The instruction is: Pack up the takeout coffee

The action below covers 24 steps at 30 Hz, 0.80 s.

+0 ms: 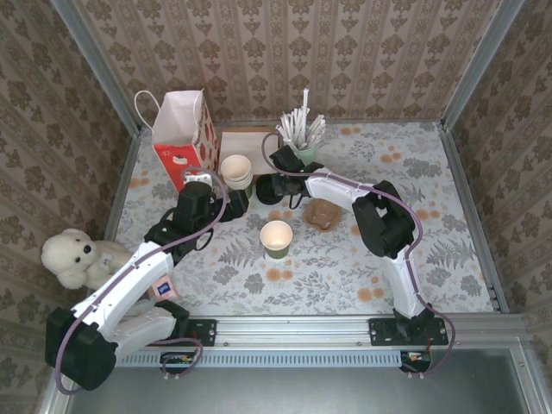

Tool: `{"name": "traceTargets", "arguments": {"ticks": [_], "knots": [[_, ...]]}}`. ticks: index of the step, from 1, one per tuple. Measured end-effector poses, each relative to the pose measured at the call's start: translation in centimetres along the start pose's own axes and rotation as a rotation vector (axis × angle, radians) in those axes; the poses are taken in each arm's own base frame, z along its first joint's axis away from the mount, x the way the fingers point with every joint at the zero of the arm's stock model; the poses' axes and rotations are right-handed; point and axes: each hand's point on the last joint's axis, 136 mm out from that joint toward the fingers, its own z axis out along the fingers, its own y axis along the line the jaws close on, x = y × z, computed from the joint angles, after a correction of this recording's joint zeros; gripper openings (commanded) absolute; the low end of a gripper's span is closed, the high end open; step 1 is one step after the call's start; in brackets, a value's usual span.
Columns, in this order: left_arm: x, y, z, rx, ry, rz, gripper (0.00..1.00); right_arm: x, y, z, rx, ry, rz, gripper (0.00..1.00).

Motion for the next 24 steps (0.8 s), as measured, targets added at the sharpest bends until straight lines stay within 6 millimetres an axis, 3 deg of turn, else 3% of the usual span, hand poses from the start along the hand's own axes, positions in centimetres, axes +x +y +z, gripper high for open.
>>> {"name": "traceTargets", "arguments": {"ticks": [19, 24], "knots": [[-0.2, 1.1, 1.4, 0.043, 0.012, -0.077, 1.0, -1.2, 0.2, -1.7, 0.014, -0.054, -0.06, 0.21], [-0.2, 1.3, 1.5, 0.046, 0.018, -0.101, 1.0, -1.6, 0.2, -2.4, 0.009, -0.095, -0.077, 0.14]]}}
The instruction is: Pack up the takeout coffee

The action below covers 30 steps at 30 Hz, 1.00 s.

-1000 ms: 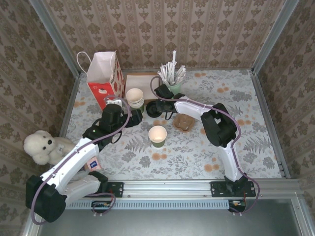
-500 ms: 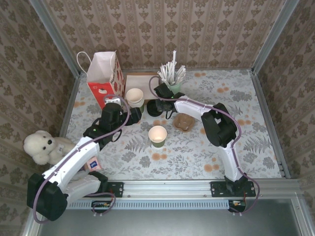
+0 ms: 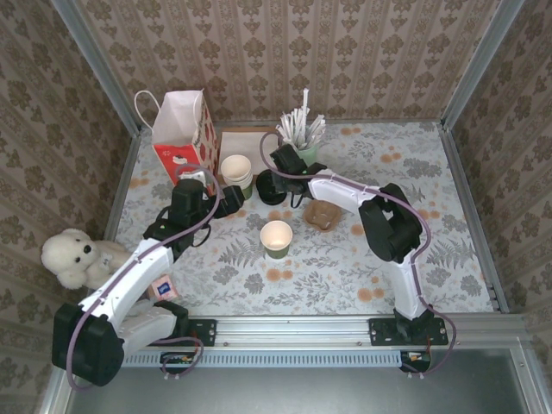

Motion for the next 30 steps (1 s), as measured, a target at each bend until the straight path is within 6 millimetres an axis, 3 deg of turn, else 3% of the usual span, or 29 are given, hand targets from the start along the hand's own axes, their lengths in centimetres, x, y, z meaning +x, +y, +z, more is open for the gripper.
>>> {"name": "traceTargets", "arguments": {"ticks": [10, 16, 24, 28, 30], "knots": [[0.9, 0.0, 0.9, 0.029, 0.067, -0.04, 1.0, -0.6, 0.1, -1.6, -0.009, -0.073, -0.018, 0.13], [0.3, -2.4, 1.4, 0.105, 0.111, -0.027, 0.97, -1.1, 0.8, -4.6, 0.001, -0.145, -0.027, 0.13], [-1.3, -6.4, 2.6, 0.173, 0.113, 0.03, 0.81, -4.0, 2.7, -10.7, -0.003, -0.287, 0.057, 0.12], [-1.5, -8.3, 4.0, 0.19, 0.12, 0.064, 0.71, -4.2, 3.2, -12.1, -0.006, -0.306, 0.095, 0.13], [-1.4, -8.8, 4.5, 0.191, 0.123, 0.082, 0.6, -4.0, 3.1, -12.2, 0.003, -0.302, 0.104, 0.13]]}}
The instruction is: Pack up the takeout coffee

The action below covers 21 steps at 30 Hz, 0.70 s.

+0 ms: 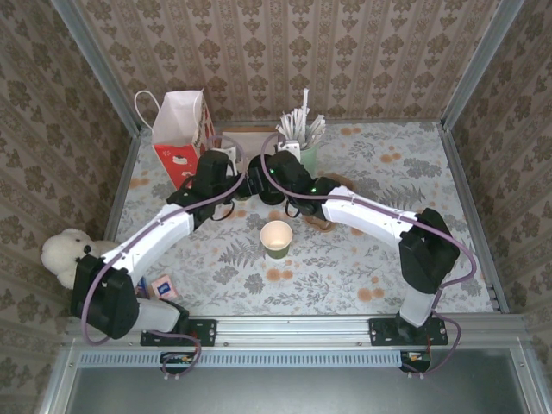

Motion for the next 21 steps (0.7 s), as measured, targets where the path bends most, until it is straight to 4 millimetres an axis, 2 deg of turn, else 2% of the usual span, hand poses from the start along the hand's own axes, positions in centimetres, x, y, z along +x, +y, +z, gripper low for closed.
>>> {"name": "traceTargets", "arguments": {"ticks": [3, 11, 14, 16, 19, 21], "knots": [[-0.3, -0.2, 0.6, -0.006, -0.006, 0.019, 0.44, 0.3, -0.1, -0.1, 0.01, 0.009, 0.01, 0.13], [-0.7, 0.3, 1.0, -0.039, -0.023, 0.032, 0.16, 0.1, -0.3, -0.3, 0.017, 0.006, 0.05, 0.13], [-0.8, 0.5, 1.0, -0.054, -0.032, 0.042, 0.03, -0.2, -0.3, -0.8, 0.007, -0.002, 0.065, 0.18], [-0.9, 0.5, 0.9, -0.054, -0.034, 0.068, 0.0, -0.2, -0.3, -1.3, -0.013, -0.004, 0.069, 0.25], [-1.0, 0.3, 0.9, -0.05, -0.031, 0.137, 0.0, -0.1, -0.2, -2.3, -0.081, 0.004, 0.06, 0.43], [-1.2, 0.2, 0.8, -0.048, -0.034, 0.206, 0.0, -0.4, 0.1, -3.2, -0.156, 0.011, 0.039, 0.65]]}}
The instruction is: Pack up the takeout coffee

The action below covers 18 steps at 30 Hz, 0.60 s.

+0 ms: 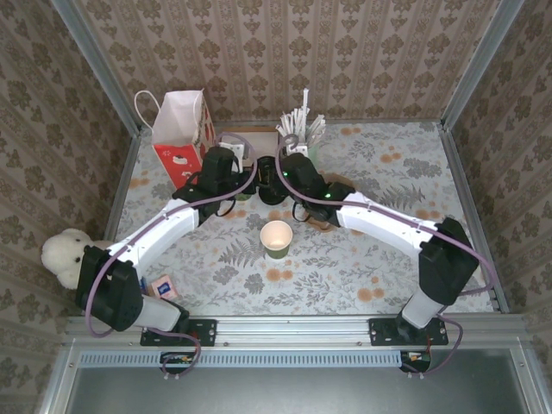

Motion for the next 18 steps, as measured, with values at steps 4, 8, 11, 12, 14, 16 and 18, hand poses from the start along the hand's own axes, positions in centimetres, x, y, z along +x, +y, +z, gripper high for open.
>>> {"name": "traceTargets", "arguments": {"ticks": [4, 8, 11, 12, 14, 16, 18], "knots": [[-0.9, -0.4, -0.7, 0.007, -0.023, 0.168, 0.0, -2.3, -0.2, -2.2, -0.131, 0.004, -0.073, 0.84], [-2.4, -1.7, -2.4, 0.039, -0.069, 0.333, 0.0, -4.5, -1.0, -4.9, -0.237, 0.017, -0.204, 0.91], [-3.7, -3.0, -3.6, 0.082, -0.109, 0.429, 0.0, -4.8, -0.4, -6.1, -0.3, 0.047, -0.321, 0.9], [-4.0, -3.5, -4.0, 0.099, -0.119, 0.456, 0.0, -4.7, -0.1, -6.5, -0.319, 0.065, -0.36, 0.9], [-4.5, -4.2, -4.4, 0.127, -0.13, 0.498, 0.0, -4.9, 0.5, -7.1, -0.345, 0.084, -0.413, 0.91], [-4.9, -4.8, -4.8, 0.151, -0.136, 0.53, 0.0, -5.3, 1.2, -7.5, -0.369, 0.085, -0.444, 0.91], [-5.0, -5.3, -5.0, 0.172, -0.14, 0.553, 0.0, -5.6, 1.7, -7.7, -0.393, 0.088, -0.46, 0.92]]}}
